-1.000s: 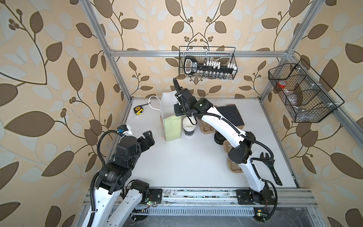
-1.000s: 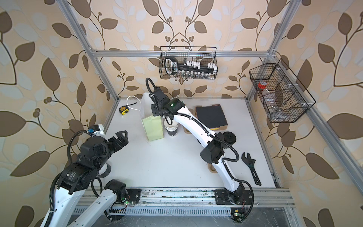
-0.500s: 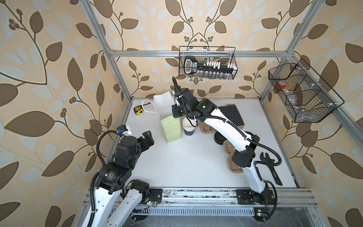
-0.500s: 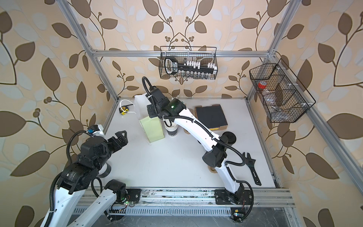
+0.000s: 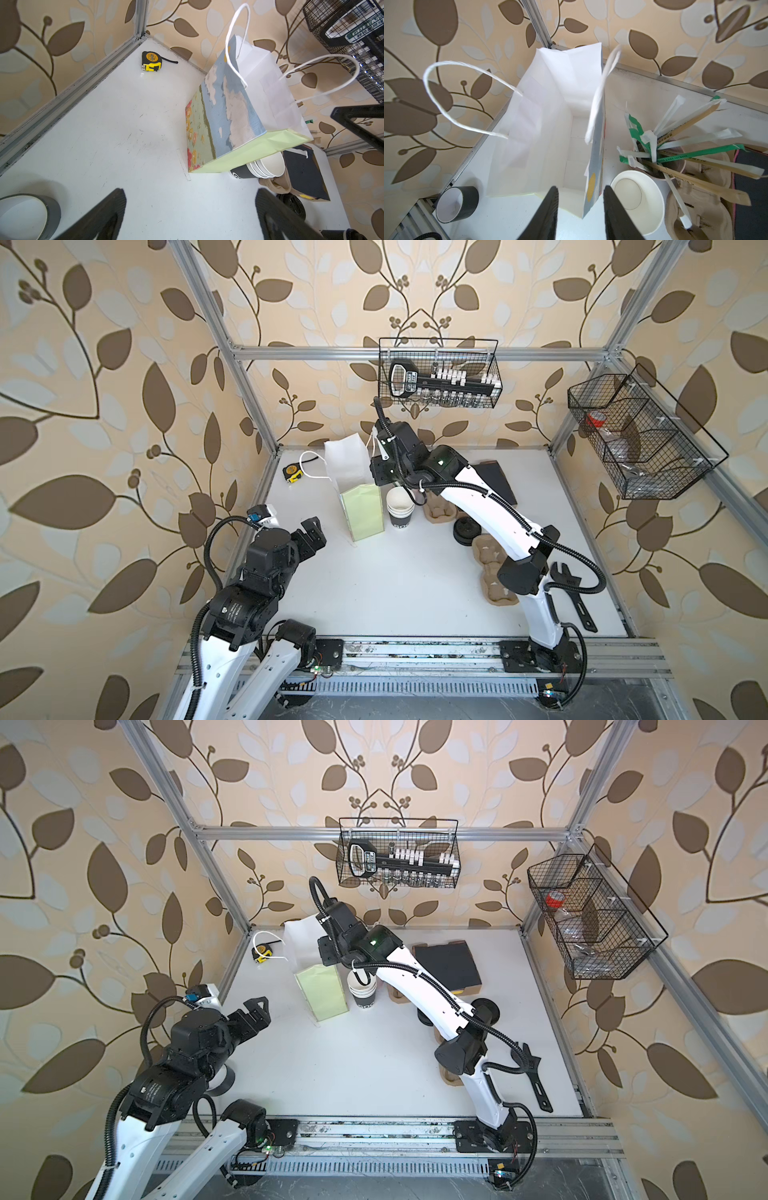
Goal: Pack a coffee takeout order
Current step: Pick up the takeout bag from the top-left of the table.
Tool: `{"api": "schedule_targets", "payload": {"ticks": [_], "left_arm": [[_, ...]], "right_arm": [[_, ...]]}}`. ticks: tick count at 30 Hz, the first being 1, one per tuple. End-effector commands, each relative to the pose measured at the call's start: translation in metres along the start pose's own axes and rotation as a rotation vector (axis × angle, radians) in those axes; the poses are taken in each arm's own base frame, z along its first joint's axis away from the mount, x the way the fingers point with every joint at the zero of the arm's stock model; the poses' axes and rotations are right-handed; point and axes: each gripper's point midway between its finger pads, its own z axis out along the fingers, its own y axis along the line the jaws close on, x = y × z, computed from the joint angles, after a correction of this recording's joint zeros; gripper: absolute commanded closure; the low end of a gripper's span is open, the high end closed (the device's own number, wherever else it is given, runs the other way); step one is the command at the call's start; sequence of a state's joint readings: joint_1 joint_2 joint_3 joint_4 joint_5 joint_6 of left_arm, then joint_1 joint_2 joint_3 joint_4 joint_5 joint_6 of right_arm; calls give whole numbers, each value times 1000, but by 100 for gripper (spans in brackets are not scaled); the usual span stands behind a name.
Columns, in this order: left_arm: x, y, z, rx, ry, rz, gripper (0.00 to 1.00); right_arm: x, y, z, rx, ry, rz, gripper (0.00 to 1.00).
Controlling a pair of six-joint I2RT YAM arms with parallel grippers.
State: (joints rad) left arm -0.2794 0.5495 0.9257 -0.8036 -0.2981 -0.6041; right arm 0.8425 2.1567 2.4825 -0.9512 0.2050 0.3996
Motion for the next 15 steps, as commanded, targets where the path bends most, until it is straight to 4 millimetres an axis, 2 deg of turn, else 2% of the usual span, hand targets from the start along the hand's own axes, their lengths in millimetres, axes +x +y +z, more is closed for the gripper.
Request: {"api": "schedule_targets", "payload": {"ticks": [1, 8, 10, 15], "left_arm": [[-6, 7, 0, -36, -35, 7, 1], [-7, 6, -1, -33, -36, 8, 1], [-6, 7, 0, -35, -34, 9, 1], [-6, 6, 0, -34, -32, 9, 1]], "right_arm": [[9, -1, 22, -4, 33, -29, 63], [15, -2, 43, 9, 43, -68, 63], [18, -6, 49, 35, 47, -77, 63], [22, -23, 56, 100, 62, -72, 70]]}}
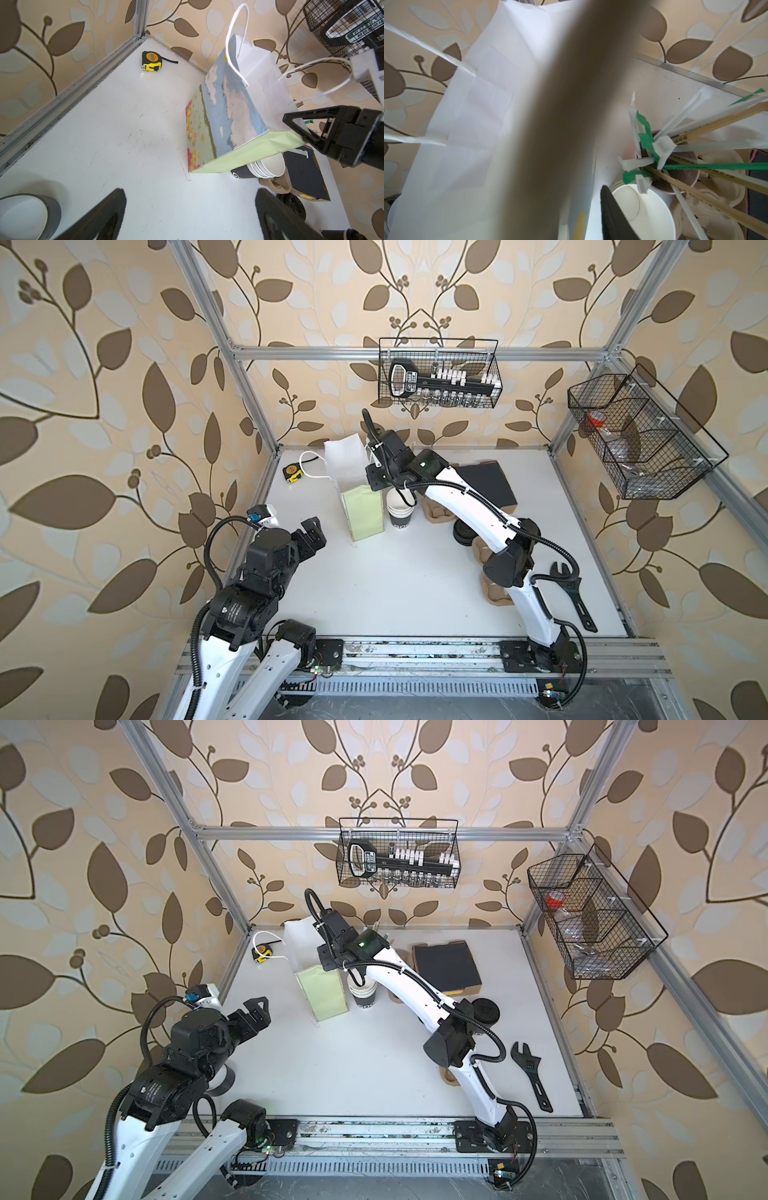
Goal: Pack a coffee takeout order
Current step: Pick up the takeout bag from the top-left of the table.
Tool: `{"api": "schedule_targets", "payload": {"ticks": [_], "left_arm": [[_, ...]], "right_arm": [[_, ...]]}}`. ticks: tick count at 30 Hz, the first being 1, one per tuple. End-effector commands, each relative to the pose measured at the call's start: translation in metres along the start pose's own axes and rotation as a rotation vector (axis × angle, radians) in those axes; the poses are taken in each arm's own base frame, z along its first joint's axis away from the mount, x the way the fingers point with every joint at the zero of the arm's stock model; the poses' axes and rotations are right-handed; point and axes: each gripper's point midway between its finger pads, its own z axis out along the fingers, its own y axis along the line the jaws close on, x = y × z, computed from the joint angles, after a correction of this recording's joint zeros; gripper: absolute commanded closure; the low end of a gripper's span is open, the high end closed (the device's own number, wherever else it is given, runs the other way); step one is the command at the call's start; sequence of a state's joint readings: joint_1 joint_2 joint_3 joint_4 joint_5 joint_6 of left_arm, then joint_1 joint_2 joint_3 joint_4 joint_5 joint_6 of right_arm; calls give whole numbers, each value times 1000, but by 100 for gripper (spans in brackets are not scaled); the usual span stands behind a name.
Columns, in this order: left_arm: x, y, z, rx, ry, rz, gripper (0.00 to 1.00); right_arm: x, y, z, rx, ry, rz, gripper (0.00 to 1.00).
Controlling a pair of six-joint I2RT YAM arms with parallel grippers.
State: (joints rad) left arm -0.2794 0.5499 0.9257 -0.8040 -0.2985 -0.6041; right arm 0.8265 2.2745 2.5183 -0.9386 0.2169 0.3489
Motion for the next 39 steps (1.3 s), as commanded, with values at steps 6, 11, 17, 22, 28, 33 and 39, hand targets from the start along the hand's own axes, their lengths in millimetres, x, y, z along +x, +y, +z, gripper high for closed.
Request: {"api": "schedule_targets", "payload": {"ticks": [6, 11, 17, 22, 28, 33, 39], "left_arm": [[-7, 6, 0, -33, -34, 8, 1], [-7, 6, 1, -33, -32, 7, 1], [-7, 7, 0, -36, -35, 6, 1], [-8, 8, -1, -41, -39, 6, 1], [-9, 11, -5, -47, -53, 5, 1], [-12, 12, -8, -44, -70, -3, 1], [-12, 13, -9, -48, -71, -5, 1]], "right_arm": [[-4, -11, -1, 29, 0, 4, 86], [-2, -6, -4, 0, 13, 7, 95], [-6, 17, -32, -71, -7, -6, 100], [-13, 29, -75, -113, -50, -5, 100], [6, 29, -117, -130, -44, 10, 100], [30, 20, -154, -179, -58, 65, 100], [67, -10, -188, -110, -66, 99, 100]]}}
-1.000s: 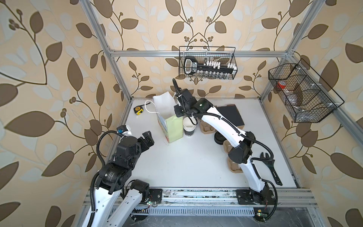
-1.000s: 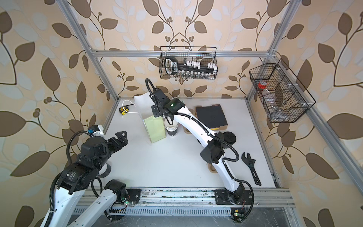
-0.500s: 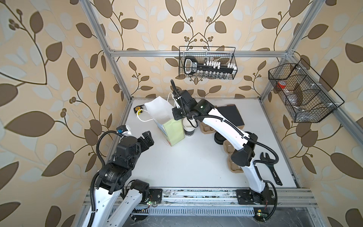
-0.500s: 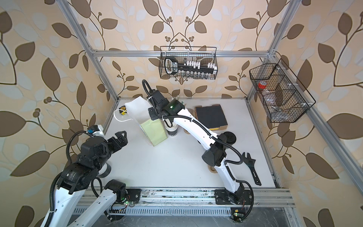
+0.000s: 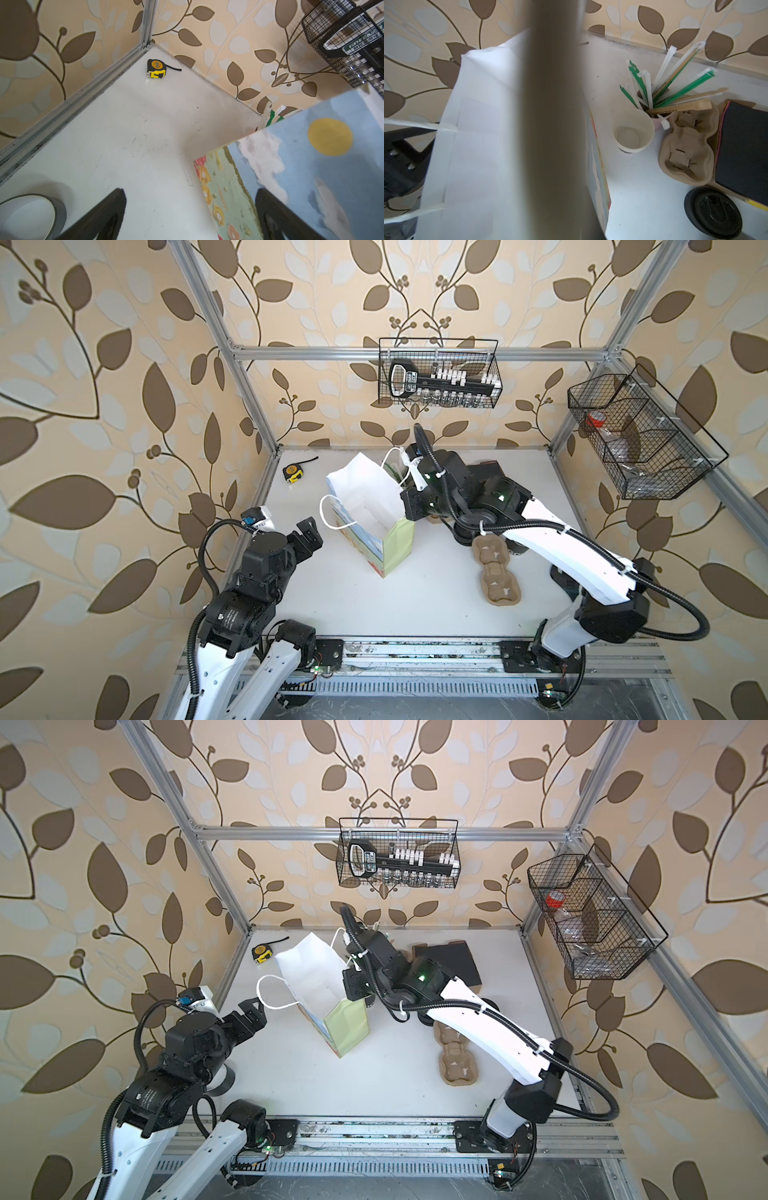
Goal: Pack a coffee takeout order
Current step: Place the takeout bag at the center of the table.
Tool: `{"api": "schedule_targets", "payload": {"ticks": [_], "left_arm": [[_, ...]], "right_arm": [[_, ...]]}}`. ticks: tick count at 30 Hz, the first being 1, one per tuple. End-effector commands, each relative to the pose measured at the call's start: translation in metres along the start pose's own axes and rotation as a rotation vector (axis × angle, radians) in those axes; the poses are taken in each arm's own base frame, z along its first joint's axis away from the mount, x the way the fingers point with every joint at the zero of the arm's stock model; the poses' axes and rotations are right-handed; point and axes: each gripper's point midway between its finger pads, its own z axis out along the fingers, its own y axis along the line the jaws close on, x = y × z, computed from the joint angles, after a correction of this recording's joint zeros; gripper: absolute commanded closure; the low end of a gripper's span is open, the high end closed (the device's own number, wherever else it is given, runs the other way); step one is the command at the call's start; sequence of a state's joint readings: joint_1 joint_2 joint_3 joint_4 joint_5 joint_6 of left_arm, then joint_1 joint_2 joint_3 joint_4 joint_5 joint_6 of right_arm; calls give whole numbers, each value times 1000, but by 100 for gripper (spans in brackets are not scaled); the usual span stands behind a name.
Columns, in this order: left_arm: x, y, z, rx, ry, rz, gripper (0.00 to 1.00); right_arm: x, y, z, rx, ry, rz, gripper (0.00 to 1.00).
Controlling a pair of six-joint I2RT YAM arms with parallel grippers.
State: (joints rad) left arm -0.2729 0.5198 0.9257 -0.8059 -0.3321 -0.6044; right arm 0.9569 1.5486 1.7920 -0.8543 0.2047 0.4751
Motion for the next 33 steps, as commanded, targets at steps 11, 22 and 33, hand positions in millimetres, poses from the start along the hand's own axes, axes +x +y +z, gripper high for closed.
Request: {"api": "schedule_targets", "payload": {"ticks": [11, 22, 33], "left_arm": [[-3, 4, -1, -18, -13, 6, 1], [0, 1, 2, -10, 2, 12, 1], [0, 0, 2, -3, 5, 13, 1]], "right_arm": [[66, -75, -34, 174, -74, 145, 100], [80, -113, -29, 251, -177, 312, 100], [81, -112, -30, 259, -168, 349, 71]]}}
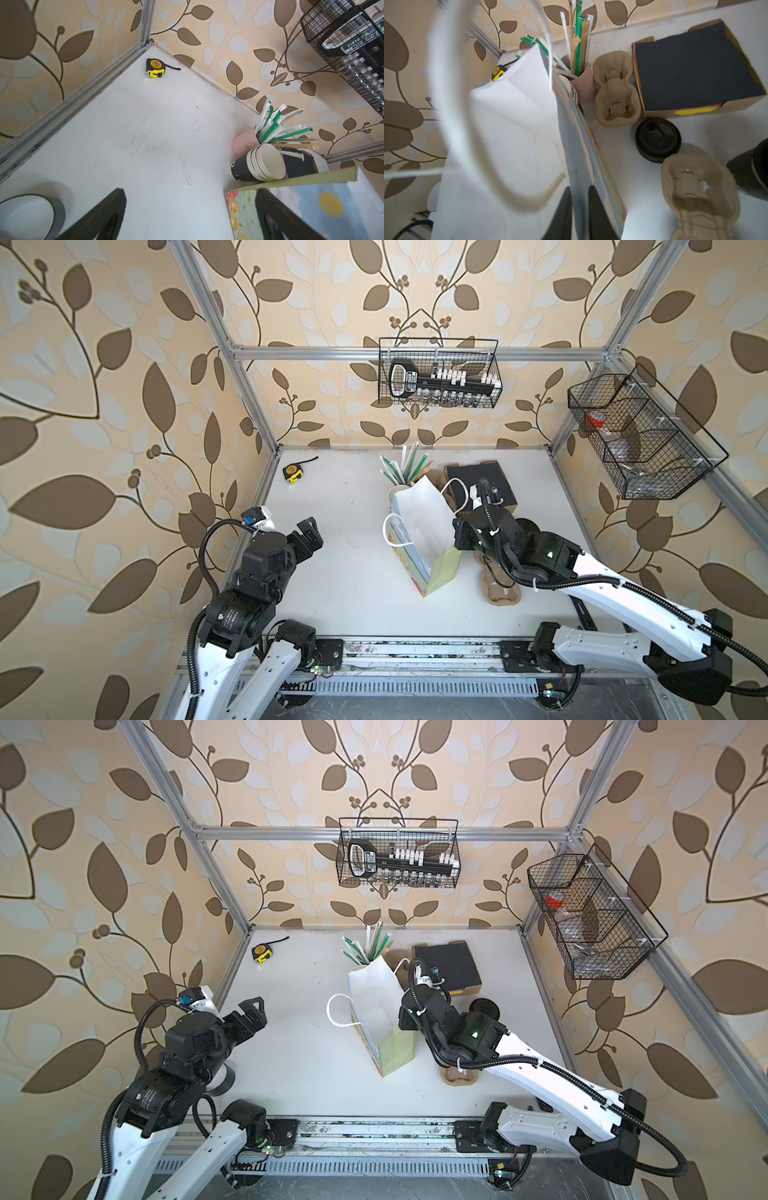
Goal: Pack a coffee takeout order
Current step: Place the takeout bag at the center of the table.
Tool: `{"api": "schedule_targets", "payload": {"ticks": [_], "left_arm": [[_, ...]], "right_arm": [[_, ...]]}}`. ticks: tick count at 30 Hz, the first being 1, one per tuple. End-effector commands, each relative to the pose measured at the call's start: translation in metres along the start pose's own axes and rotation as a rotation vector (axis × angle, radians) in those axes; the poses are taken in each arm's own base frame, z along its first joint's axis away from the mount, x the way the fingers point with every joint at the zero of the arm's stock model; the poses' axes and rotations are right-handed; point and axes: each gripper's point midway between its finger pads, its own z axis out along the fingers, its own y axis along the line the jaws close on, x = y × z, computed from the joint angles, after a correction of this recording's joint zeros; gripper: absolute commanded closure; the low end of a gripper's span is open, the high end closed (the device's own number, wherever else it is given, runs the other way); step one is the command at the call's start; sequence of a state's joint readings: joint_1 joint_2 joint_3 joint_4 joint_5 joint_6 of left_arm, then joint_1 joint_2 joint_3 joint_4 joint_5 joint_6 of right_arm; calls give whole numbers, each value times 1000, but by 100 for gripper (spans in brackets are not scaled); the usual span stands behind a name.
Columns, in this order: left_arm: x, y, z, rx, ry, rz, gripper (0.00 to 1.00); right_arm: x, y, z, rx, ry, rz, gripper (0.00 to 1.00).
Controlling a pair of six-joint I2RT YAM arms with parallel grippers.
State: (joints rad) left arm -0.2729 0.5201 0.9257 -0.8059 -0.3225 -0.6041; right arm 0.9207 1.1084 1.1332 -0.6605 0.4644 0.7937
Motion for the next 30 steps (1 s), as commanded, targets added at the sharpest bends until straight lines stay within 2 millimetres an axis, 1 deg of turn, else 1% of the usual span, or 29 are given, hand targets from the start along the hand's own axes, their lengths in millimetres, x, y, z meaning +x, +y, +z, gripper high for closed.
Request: {"api": "schedule_targets", "payload": {"ticks": [1, 3, 7, 8, 10, 12, 15, 16, 18, 22, 24, 26, 27, 30], "left_arm": [[0, 1, 2, -10, 0, 13, 1], [0, 1, 2, -9, 2, 14, 1], [-1, 1, 2, -11, -1, 13, 1], [-1, 1, 2, -11, 0, 14, 1], [-1, 1, 2, -9, -1, 13, 1], [0, 1, 2, -9, 0, 13, 1], [0, 2, 1, -9, -2, 13, 1], [0, 2, 1, -8, -3, 12, 1], [-1, 2, 0, -7, -5, 11, 1], [1, 1, 1, -1, 1, 12, 1], [1, 0, 1, 2, 7, 14, 1], [1, 0, 1, 4, 7, 15, 1], [2, 0, 1, 6, 6, 13, 1], [2, -1, 1, 10, 7, 13, 1]], "right_arm": [[-3, 2, -1, 2, -12, 18, 68], [-3, 2, -3, 1, -14, 17, 68], [-8, 4, -13, -23, -27, 26, 63], [-12, 4, -18, -26, -40, 25, 62], [-21, 3, -28, -24, -67, 5, 54], [-32, -4, -39, 9, -91, -22, 44], [-40, -20, -49, 58, -95, -50, 34], [-40, -27, -51, 73, -95, -52, 31], [-44, -43, -58, 88, -99, -36, 30], [-26, -82, -54, 150, -55, -8, 28], [-3, -105, -43, 213, 16, 1, 28], [20, -123, -34, 252, 62, 18, 29], [34, -129, -27, 253, 88, 27, 29], [62, -143, -13, 263, 149, 49, 28]]}}
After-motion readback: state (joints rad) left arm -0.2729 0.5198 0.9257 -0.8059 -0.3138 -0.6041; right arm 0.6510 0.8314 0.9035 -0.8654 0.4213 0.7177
